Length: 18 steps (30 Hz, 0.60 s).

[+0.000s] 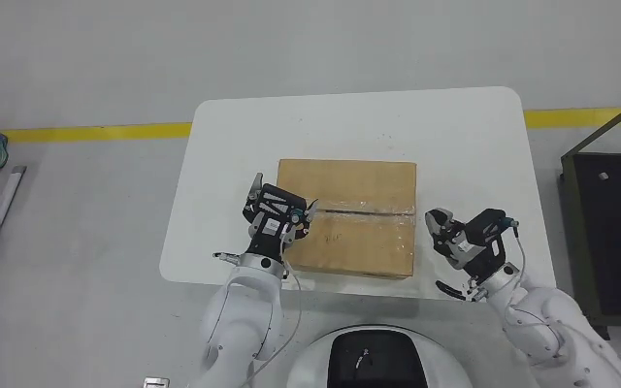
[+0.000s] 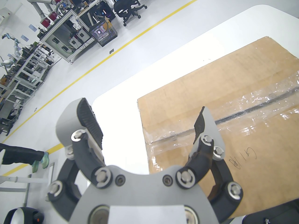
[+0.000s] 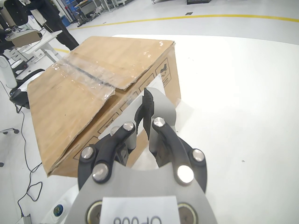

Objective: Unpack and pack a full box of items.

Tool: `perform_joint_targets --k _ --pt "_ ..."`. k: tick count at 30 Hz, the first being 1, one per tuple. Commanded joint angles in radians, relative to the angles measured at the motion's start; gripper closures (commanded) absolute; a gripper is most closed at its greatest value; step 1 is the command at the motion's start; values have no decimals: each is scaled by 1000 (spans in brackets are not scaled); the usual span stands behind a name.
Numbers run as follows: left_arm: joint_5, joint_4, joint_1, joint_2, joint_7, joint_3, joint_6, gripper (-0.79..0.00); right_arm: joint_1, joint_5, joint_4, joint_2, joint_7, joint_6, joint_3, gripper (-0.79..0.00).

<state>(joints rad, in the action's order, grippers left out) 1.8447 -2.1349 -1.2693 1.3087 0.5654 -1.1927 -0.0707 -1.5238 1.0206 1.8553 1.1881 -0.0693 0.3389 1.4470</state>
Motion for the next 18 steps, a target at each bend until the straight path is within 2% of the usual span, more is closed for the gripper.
perform_joint_targets --k 1,11,18 --pt "0 0 0 0 0 0 0 -785 27 6 -12 2 -4 7 -19 0" --pt "0 0 0 0 0 0 0 -785 99 21 -64 9 -29 10 -86 0" --pt "0 0 0 0 0 0 0 -785 45 67 -38 3 4 -17 -48 0"
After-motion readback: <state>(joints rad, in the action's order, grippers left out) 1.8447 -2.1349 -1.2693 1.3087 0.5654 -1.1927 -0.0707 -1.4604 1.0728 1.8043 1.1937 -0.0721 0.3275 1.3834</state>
